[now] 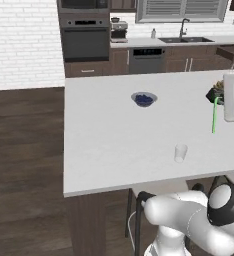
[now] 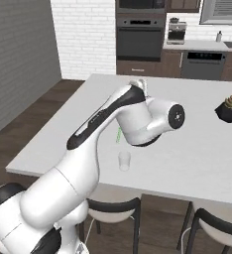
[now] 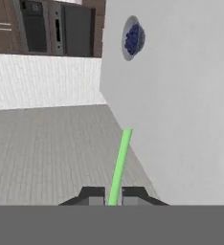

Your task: Take a straw from the drawer in front and place it inside the glass cup on the dining counter.

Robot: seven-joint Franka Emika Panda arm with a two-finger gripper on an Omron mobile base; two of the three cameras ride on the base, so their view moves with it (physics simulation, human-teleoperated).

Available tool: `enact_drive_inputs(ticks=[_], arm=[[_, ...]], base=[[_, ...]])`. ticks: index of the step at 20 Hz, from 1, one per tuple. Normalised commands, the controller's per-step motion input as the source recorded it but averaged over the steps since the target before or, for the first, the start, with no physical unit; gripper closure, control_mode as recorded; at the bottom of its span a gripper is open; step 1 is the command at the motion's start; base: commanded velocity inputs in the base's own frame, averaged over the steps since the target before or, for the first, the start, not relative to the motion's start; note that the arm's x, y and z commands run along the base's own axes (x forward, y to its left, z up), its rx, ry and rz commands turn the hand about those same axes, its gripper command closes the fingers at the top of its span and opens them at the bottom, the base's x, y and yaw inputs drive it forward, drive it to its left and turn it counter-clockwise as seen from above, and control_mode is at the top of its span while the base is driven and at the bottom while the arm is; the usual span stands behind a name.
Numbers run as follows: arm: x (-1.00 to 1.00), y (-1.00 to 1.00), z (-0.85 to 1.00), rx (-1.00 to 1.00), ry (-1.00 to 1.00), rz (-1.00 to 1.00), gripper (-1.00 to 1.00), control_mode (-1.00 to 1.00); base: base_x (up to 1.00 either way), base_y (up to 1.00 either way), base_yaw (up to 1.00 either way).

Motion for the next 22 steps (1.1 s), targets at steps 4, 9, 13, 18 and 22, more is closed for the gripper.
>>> enact_drive_inputs(ticks=[4,9,13,18,22], arm=[[-0.01,0.0,-0.57,0.01,-0.13,0.31,1.0,-1.0],[0.0,0.05,-0.38,0.03,-0.11,0.29,1.0,-1.0],[0.0,0.26,-0.2,0.07,-0.1,0.24,1.0,-1.0],[0.01,0.17,-0.03,0.1,-0.13,0.21,1.0,-1.0],[0.05,0.1,0.0,0.1,-0.19,0.21,1.0,-1.0]], base=[[0.0,0.0,0.0],[0.0,0.0,0.0],[0.0,0.0,0.0],[0.0,0.0,0.0],[0.0,0.0,0.0]])
